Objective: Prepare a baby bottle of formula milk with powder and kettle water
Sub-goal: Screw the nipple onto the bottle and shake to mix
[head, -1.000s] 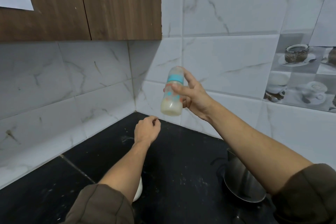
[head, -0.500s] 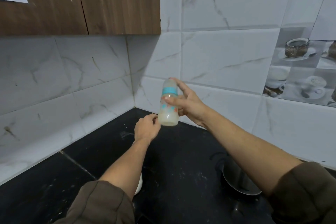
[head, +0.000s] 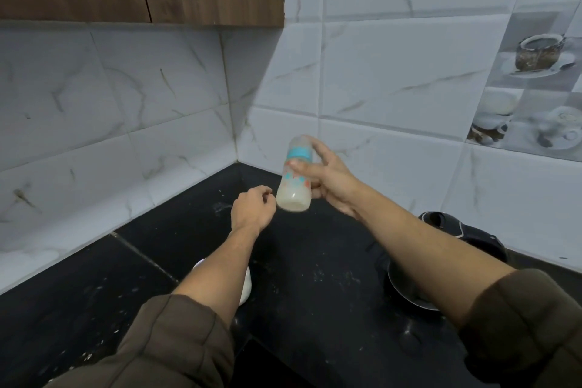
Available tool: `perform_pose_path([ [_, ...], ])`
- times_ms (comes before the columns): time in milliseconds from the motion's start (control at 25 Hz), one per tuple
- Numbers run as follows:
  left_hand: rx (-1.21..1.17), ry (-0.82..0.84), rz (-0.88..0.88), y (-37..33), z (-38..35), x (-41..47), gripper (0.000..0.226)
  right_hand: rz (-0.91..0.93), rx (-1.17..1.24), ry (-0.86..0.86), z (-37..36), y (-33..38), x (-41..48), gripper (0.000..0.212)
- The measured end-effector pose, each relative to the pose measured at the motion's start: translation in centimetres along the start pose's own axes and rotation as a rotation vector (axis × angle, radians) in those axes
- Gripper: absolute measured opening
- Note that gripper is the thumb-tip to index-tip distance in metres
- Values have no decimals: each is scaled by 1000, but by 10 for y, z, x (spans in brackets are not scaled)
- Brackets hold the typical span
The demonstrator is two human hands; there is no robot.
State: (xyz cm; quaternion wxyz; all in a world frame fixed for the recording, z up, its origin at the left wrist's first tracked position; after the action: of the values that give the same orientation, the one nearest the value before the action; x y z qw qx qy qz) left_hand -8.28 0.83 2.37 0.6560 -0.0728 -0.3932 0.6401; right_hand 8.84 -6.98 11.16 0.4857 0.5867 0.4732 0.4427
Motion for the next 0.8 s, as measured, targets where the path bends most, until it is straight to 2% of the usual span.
perform_pose_path([
  [120, -2, -15, 23, 10, 0, -5, 35, -85, 333, -439, 31, -12, 22, 79],
  [160, 8, -15, 26, 13, 0, -6, 36, -113, 402, -542, 37, -17, 27, 73],
  [200, 16, -14, 29, 16, 0, -7, 36, -151, 396, -551, 37, -22, 28, 68],
  [240, 18, -11, 33, 18, -1, -8, 36, -198, 330, -466, 29, -27, 26, 64],
  [320, 13, 5, 30, 19, -3, -10, 36, -240, 37, -119, 6, -30, 7, 55],
  [360, 14, 15, 25, 19, -4, -11, 36, -226, -101, 39, -2, -34, -2, 55],
  [400, 12, 16, 20, 19, -4, -12, 36, -200, -166, 124, -5, -36, -7, 59],
  [440, 10, 14, 22, 19, -3, -13, 37, -182, -152, 98, -2, -39, -4, 65],
  [520, 3, 5, 31, 25, -3, -15, 38, -192, 10, -165, 13, -39, 5, 70],
  [600, 3, 2, 38, 29, -3, -18, 38, -247, 211, -443, 32, -46, 17, 63],
  [640, 5, 2, 37, 30, -3, -18, 38, -281, 266, -456, 32, -49, 19, 57],
  [680, 9, 4, 35, 31, -4, -18, 38, -307, 233, -382, 27, -49, 15, 49],
  [760, 11, 9, 23, 30, -5, -18, 38, -308, -9, -80, 8, -42, -1, 35],
  [800, 13, 8, 18, 29, -5, -17, 38, -277, -118, 62, 0, -41, -9, 35],
])
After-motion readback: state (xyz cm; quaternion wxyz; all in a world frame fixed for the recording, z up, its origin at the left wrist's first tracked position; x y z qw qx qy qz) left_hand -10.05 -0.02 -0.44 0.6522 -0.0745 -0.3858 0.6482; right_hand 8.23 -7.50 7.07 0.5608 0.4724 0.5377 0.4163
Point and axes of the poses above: each hand's wrist, its own x-axis towards the middle knuckle, its own z-axis out of the back of the hand, y = z × x, the point moved 6 cm from there along x, towards the middle knuckle, and after that the axes turned 14 degrees about -y, right-handed, at the moved point
